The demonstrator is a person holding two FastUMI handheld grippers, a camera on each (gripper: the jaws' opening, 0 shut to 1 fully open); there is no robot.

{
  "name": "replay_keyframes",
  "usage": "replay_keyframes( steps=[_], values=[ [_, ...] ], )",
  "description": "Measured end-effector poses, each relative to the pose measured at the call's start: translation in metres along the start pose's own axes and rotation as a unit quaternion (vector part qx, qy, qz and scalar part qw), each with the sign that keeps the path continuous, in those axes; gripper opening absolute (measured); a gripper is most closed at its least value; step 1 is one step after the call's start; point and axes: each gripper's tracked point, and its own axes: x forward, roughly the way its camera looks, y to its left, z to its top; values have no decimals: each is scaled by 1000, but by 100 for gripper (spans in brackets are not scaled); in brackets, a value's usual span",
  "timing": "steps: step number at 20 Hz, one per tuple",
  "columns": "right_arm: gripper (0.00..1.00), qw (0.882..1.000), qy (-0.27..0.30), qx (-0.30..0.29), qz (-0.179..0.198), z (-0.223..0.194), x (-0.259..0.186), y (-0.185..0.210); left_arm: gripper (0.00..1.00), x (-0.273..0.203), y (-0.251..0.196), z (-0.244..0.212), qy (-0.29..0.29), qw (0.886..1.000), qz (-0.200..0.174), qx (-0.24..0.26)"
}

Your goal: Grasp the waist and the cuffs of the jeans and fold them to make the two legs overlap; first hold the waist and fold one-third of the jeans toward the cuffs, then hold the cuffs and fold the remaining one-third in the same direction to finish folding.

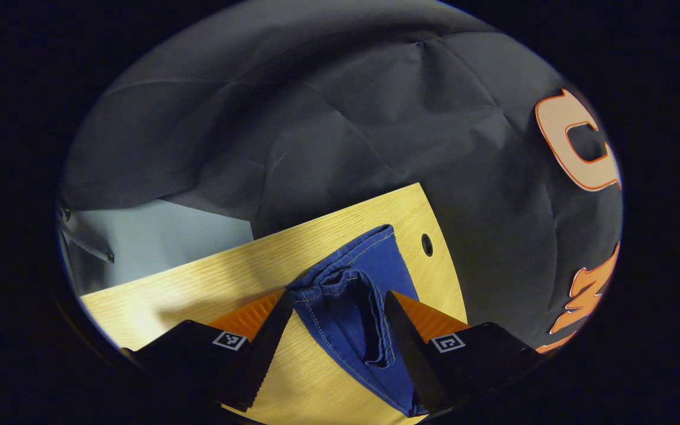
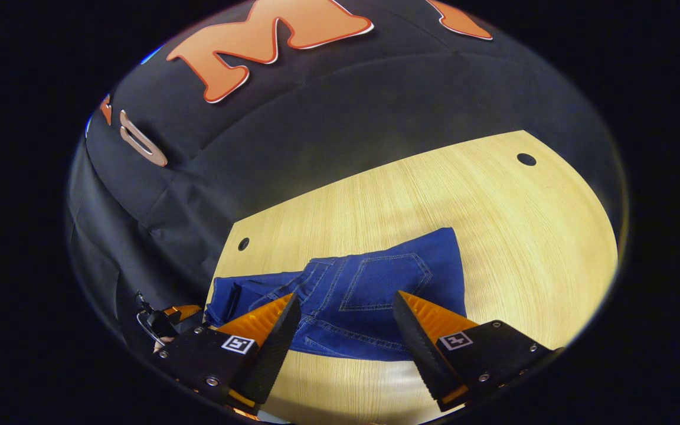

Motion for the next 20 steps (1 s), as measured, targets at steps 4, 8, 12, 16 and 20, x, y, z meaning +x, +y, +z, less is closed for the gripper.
replay_keyframes(
  steps=[4,8,12,16,20],
  values=[
    [98,1000,-2,20,-3,2,-2,-7,91,31,-26,2,-3,999,-28,-32],
    [98,999,-6,35,-19,3,-4,-21,35,50,-16,-10,5,999,4,-38],
    [98,999,-4,42,-25,1,-5,-31,7,50,-34,-12,13,999,4,44],
    [98,999,-9,42,-17,4,-9,-30,6,15,-93,-4,-25,988,-31,146],
    [98,999,-35,36,-11,21,-26,-34,7,-25,-177,-21,-53,967,-82,235]
  ],
)
